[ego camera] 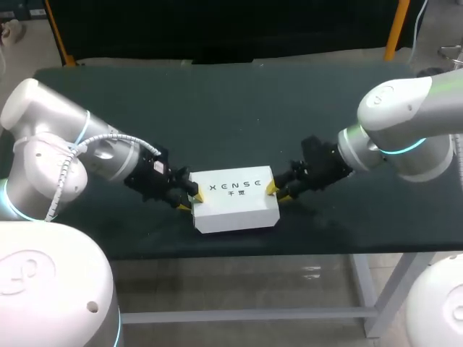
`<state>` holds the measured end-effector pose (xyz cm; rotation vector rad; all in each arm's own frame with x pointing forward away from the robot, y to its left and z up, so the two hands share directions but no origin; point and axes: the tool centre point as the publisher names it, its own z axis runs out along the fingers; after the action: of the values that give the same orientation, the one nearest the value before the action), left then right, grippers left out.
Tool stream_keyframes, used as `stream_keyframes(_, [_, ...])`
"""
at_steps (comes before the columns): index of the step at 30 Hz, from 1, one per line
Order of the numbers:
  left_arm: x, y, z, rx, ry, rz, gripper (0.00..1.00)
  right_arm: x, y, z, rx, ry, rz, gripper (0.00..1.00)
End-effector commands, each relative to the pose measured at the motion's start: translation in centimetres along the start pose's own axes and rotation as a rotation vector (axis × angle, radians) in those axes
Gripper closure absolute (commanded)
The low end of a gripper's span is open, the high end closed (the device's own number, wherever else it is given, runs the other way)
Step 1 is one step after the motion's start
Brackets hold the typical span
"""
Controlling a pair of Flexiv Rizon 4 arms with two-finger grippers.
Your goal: Assemble the packaging by folding the flat box into shape, placing the metal phone stand inside, and closing the box properly
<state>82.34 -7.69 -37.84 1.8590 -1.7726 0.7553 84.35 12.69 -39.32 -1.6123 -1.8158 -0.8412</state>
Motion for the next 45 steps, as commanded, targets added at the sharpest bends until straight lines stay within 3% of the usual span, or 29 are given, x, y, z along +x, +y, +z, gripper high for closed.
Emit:
stream_keyframes(1, [0.5,0.0,-0.1,-0.006,-0.008,-0.001,0.56,0.4,0.1,0.1,0.006,-0.008,0.005,0.57])
stream_keyframes(45, [2.1,-0.3,-0.4,-0.093,-0.054,-0.06,0.51,1.4,0.5,-0.8,0.112,-0.03,0.121,0.57])
